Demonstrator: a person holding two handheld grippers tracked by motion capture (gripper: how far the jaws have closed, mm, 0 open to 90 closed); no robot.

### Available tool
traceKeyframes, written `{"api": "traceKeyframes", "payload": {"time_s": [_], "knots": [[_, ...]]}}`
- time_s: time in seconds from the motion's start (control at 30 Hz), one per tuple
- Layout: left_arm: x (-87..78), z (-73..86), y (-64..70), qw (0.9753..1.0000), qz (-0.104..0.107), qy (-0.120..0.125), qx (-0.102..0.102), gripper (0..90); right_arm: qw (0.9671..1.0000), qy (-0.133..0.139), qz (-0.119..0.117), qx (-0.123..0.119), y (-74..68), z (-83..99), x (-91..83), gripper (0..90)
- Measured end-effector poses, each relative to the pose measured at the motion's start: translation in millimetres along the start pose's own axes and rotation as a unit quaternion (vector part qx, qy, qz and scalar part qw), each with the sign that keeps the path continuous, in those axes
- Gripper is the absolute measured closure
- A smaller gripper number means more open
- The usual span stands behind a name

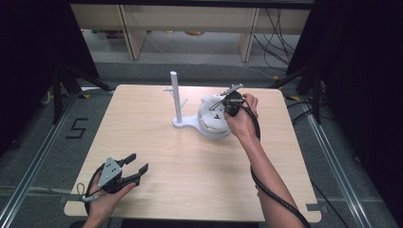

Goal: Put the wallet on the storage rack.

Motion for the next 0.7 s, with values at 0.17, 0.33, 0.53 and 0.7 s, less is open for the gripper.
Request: {"api": "traceKeyframes", "payload": {"time_s": [0.17, 0.33, 0.53, 0.7], "knots": [[-0.7, -0.1, 0.5, 1.0000, 0.000, -0.003, 0.002, 37.5, 0.9999, -0.007, 0.009, 0.009, 3.0, 3.3, 6.2, 72.5], [0.8, 0.2, 0.6, 1.0000, 0.003, 0.002, -0.001, 37.5, 0.9998, 0.000, 0.005, 0.021, 5.6, 6.8, 9.0, 64.7], [1.0, 0.2, 1.0, 1.0000, 0.003, 0.003, -0.002, 37.1, 0.9995, 0.009, 0.002, 0.031, 6.9, 7.9, 7.0, 57.7], [0.4, 0.4, 1.2, 1.0000, 0.000, -0.002, -0.001, 37.0, 0.9988, 0.021, -0.007, 0.043, 9.1, 8.2, 1.5, 50.3]]}}
Point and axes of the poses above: each handheld gripper's, and its own axes: x roughly forward along the jaws, z roughly out of its underside, y roughly to its right, the point moved 6 cm from there along x, roughly forward along the jaws, and after that the axes turned 2 degrees about y, right-handed, at the moved point
